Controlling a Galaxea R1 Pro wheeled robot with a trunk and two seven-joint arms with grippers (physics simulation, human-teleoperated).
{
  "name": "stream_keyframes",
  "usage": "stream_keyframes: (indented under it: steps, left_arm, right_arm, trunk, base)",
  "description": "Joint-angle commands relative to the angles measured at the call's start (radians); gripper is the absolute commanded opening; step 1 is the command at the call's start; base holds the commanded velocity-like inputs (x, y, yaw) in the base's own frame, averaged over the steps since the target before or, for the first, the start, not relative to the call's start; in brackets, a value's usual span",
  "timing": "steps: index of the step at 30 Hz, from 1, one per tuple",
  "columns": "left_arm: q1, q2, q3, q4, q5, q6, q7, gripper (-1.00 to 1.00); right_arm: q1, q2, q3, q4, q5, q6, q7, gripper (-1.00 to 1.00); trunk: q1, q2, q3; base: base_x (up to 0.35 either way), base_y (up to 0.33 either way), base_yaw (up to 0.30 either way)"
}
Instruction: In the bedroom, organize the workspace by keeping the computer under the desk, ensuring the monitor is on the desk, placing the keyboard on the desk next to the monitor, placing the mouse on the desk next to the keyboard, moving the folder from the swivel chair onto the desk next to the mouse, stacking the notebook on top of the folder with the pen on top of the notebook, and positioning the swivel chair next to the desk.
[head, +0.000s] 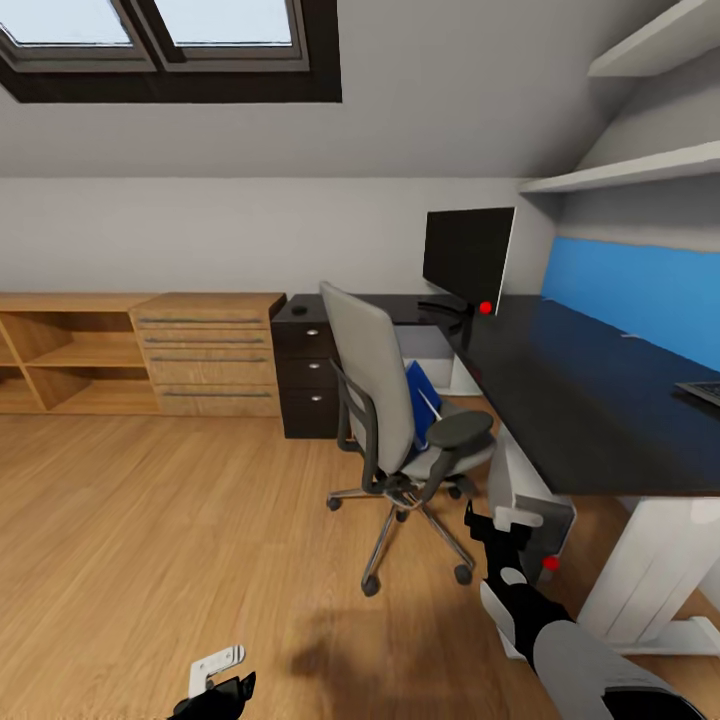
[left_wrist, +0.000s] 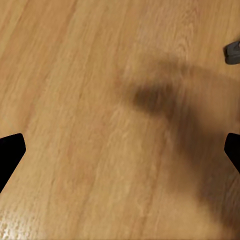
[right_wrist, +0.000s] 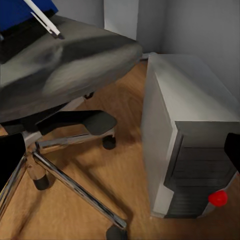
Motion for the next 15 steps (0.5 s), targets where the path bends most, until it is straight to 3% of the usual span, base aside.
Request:
stream_keyframes:
  steps: [1,15]
  left_arm:
    - [0.000,-0.001,0.004,-0.002,0.010,0.007,-0.002,1.00]
    - [0.000,-0.005,-0.003,-0.021,0.008,0.012,0.004,1.00]
  right_arm:
    - [-0.001,0.000,0.000,0.000,-0.006,-0.005,0.000,1.00]
    - [0.000,0.007,0.001,-0.026,-0.009,0.005,-0.008,1.00]
  trunk:
    - [0.004,-0.008,-0.004]
    - [0.057,-0.106,-0.048]
  base:
    - [0.000,0.000,0.000]
    - [0.000,0.000,0.000]
